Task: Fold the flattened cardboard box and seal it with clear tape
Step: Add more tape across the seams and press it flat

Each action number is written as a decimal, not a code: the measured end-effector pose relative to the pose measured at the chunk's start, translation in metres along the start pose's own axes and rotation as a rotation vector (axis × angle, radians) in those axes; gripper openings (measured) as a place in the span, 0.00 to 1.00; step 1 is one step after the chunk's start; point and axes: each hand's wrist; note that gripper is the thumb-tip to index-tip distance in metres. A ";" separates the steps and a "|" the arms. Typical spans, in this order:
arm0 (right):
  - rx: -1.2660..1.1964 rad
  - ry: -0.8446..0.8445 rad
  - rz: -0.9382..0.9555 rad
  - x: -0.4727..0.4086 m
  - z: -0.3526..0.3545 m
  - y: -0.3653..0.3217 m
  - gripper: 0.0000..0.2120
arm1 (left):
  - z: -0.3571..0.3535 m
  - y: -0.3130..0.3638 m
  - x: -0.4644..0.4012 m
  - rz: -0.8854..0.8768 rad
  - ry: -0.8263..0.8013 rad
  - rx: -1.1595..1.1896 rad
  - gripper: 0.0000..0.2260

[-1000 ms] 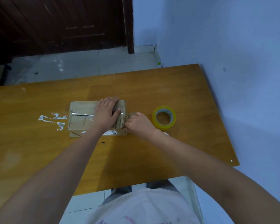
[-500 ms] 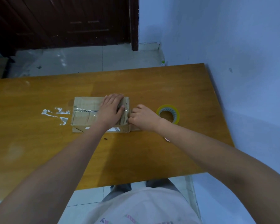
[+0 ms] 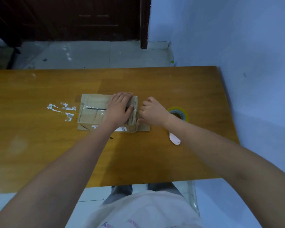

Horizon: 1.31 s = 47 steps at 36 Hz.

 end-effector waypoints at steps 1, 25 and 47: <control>-0.038 -0.044 0.005 -0.002 0.002 0.000 0.17 | 0.000 0.000 -0.001 0.005 -0.003 0.003 0.23; -1.478 -0.235 -1.202 -0.007 0.018 -0.010 0.26 | 0.084 -0.021 -0.004 0.589 0.521 0.516 0.23; -1.840 0.129 -1.292 -0.045 0.073 0.040 0.16 | 0.159 -0.026 -0.012 0.599 0.379 1.205 0.08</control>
Point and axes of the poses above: each hand's wrist, its own x-axis away from the middle knuckle, its own z-axis out of the back of the hand, y = z × x, and after that the axes turned 13 degrees about x, right-handed
